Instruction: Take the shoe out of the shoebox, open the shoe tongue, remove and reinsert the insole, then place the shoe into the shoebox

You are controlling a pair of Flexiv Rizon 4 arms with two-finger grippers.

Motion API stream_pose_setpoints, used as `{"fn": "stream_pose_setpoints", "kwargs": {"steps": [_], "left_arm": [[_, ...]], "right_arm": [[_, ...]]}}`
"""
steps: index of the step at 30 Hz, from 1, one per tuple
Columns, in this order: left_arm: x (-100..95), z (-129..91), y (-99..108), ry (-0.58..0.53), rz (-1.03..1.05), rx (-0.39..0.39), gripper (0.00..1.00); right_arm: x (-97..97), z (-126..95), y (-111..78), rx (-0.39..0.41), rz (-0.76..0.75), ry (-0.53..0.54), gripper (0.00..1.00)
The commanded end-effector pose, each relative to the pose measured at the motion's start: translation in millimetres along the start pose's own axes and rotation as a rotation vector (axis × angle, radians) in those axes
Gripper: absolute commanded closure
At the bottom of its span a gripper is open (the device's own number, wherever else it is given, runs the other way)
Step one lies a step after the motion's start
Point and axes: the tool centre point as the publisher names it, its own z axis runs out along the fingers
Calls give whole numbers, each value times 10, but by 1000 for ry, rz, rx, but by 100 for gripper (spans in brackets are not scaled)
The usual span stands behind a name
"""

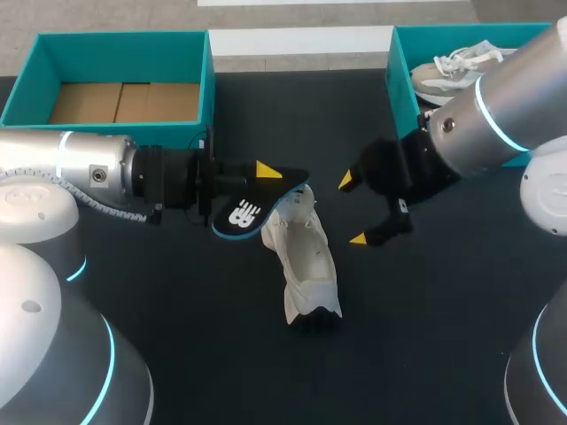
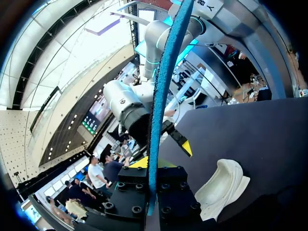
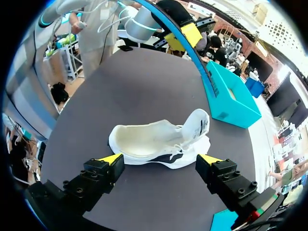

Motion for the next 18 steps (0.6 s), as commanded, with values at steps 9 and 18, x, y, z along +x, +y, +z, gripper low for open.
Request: {"fn": "stream_pose_setpoints", "kwargs": {"steps": [9,18], "left_arm": [[269,37,-546,-60,1,9,100],[626,200,-433,-72,-40,23,100]], "right_arm": [[1,21,3,1,0,-2,0],[1,21,3,1,0,-2,0]]}}
